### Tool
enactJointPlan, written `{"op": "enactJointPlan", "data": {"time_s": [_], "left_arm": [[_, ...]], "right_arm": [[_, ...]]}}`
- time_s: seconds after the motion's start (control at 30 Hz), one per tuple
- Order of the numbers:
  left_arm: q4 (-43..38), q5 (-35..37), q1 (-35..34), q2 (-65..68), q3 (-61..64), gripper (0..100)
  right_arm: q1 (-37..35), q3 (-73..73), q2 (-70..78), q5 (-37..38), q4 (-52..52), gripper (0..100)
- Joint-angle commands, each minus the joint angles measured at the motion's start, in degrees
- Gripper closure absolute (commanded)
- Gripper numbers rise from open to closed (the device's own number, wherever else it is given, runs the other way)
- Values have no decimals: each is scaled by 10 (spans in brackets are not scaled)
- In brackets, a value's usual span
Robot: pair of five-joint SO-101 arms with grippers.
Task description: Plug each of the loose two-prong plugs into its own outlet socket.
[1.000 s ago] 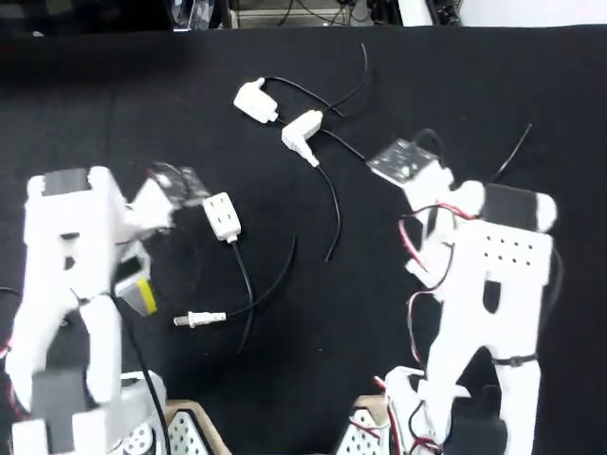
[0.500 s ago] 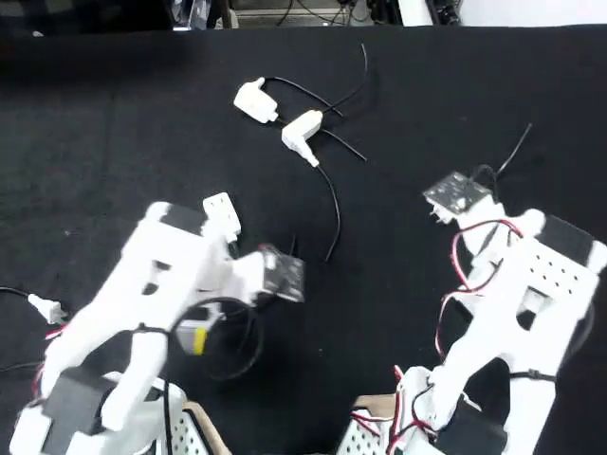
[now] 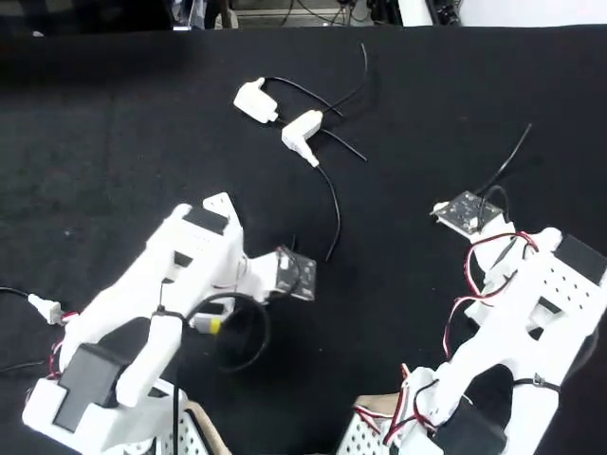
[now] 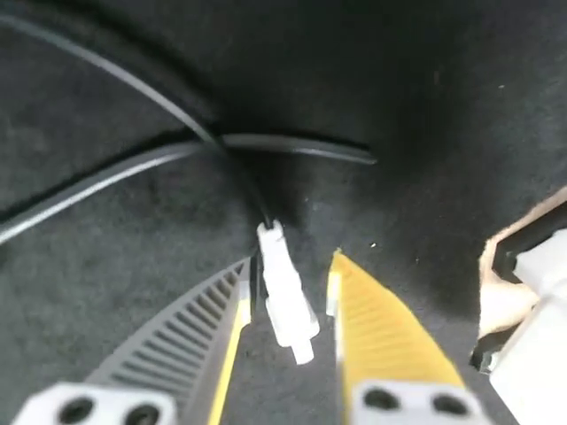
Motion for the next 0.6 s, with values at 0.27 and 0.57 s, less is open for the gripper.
{"op": "enactJointPlan", "data": {"time_s": [0.27,0.57], "left_arm": [[59,44,-63,3,-83,787],[3,48,-62,4,-31,787]], "right_arm": [[4,16,-11,4,-4,567],[4,32,-15,5,-4,567]]}}
